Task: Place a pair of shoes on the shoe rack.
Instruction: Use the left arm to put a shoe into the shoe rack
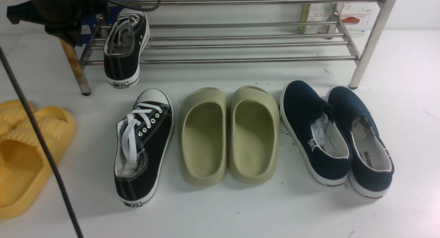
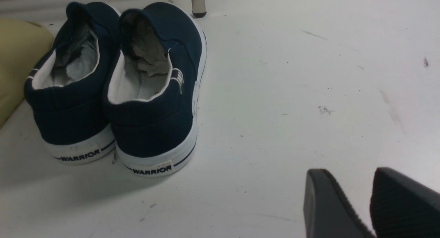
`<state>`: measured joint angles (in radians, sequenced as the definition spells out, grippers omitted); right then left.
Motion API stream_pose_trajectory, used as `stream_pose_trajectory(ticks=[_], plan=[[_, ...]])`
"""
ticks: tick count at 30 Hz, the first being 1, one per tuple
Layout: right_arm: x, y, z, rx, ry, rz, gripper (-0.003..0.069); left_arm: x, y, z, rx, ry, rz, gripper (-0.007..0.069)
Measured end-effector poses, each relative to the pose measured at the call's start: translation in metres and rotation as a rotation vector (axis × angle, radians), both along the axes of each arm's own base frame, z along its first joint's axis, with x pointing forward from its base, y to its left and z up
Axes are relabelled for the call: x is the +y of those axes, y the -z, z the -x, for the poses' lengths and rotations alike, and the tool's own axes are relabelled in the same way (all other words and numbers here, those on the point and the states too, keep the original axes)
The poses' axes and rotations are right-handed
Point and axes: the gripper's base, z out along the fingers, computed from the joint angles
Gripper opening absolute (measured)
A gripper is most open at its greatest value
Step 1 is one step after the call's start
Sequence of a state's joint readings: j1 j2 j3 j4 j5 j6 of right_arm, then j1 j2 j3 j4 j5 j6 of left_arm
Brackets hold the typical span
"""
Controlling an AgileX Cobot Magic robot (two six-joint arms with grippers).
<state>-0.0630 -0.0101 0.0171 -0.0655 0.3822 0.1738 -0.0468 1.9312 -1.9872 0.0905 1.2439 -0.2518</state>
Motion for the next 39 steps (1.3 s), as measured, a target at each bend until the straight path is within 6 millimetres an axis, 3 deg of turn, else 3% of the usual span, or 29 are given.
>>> stream_pose_trajectory(ticks=[6,8,13,17,24,27,31,35,39], plan=[[0.000,0.000,0.000,0.000,0.000,0.000,0.0239,-0.011,0.018,0.039,0.064,0.045,0.014,-0.0013],[0.000,0.000,0.000,0.000,0.000,0.000,0.0239,-0.028,0.031,0.064,0.060,0.099,0.000,-0.0013],[0.000,0.000,0.000,0.000,0.000,0.000,0.0239,-0.060,0.049,0.088,0.049,0.199,0.009,-0.0013],[0.000,0.000,0.000,0.000,0.000,0.000,0.0239,-0.069,0.070,0.085,0.056,0.214,0.041,-0.0013],[0.000,0.000,0.000,0.000,0.000,0.000,0.0239,-0.074,0.105,0.062,0.071,0.213,0.034,-0.0013],[0.000,0.000,0.000,0.000,0.000,0.000,0.0239,-0.075,0.109,0.051,0.056,0.193,0.024,-0.0013],[0.000,0.000,0.000,0.000,0.000,0.000,0.0239,-0.075,0.103,0.039,0.019,0.168,0.004,-0.0013],[0.000,0.000,0.000,0.000,0.000,0.000,0.0239,-0.074,0.080,0.032,-0.003,0.147,-0.013,-0.0013],[0.000,0.000,0.000,0.000,0.000,0.000,0.0239,-0.071,0.053,0.037,-0.041,0.142,-0.023,-0.0013]])
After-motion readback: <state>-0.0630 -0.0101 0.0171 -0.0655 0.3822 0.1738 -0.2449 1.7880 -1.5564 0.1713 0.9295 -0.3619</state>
